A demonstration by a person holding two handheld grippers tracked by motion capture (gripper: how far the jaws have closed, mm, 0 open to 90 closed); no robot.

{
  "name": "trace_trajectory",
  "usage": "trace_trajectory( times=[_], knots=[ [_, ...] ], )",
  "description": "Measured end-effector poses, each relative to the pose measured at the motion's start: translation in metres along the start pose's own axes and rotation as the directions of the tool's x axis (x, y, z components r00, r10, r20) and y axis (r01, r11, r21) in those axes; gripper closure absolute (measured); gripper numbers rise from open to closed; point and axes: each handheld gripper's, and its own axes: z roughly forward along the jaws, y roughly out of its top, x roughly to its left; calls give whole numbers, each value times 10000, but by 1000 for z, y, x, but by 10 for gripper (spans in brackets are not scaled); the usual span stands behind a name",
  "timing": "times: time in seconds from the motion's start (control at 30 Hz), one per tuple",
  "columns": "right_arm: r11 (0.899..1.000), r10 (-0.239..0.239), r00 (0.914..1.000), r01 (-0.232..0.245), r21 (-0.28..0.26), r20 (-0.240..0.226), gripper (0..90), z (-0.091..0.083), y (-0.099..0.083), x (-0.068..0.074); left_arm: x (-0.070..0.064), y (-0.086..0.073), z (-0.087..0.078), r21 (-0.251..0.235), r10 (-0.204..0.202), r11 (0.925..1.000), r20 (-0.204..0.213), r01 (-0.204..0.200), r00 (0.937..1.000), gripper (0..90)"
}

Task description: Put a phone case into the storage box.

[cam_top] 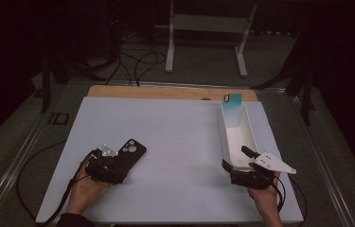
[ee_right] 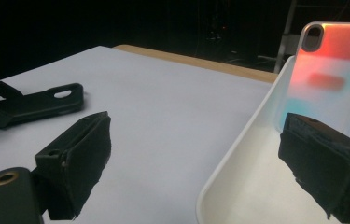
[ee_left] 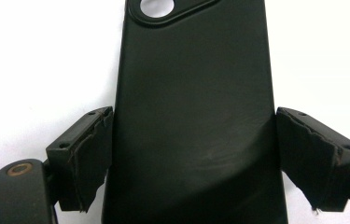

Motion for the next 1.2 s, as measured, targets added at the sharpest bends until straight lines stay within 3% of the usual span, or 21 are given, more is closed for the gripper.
trace_trajectory(
  times=[0.37,0.6,0.73,0.8,0.9,0.93,0.97,1.1,1.2],
  knots=[
    [9996,107,9998,-102,268,-192,92,2,4,3,-15,13,-21,-977,263,9949,25,-259,9997,153],
    [9982,416,9970,-387,450,-645,91,5,11,6,-24,23,-37,-1618,492,9857,150,-461,9987,152],
    [9968,642,9950,-601,535,-771,91,7,15,9,-32,32,-48,-1981,776,9773,52,-750,9970,152],
    [9946,856,9910,-790,669,-1032,91,10,21,12,-39,38,-56,-2276,955,9694,49,-919,9954,152],
    [9941,936,9890,-864,663,-1147,91,11,23,12,-39,38,-56,-2276,955,9694,49,-919,9954,152],
    [9941,936,9890,-864,663,-1147,91,11,23,12,-50,46,-64,-2593,1344,9572,61,-1283,9909,152],
    [9920,1172,9815,-1084,653,-1512,91,16,34,18,-54,48,-65,-2646,1496,9540,112,-1414,9887,152],
    [9880,1382,9719,-1220,945,-1903,91,28,45,25,-66,57,-64,-2845,2056,9389,126,-1936,9786,151],
    [9883,1309,9680,-1105,1047,-2143,91,37,51,34,-74,63,-59,-2849,2241,9358,264,-2076,9742,151]
  ],
)
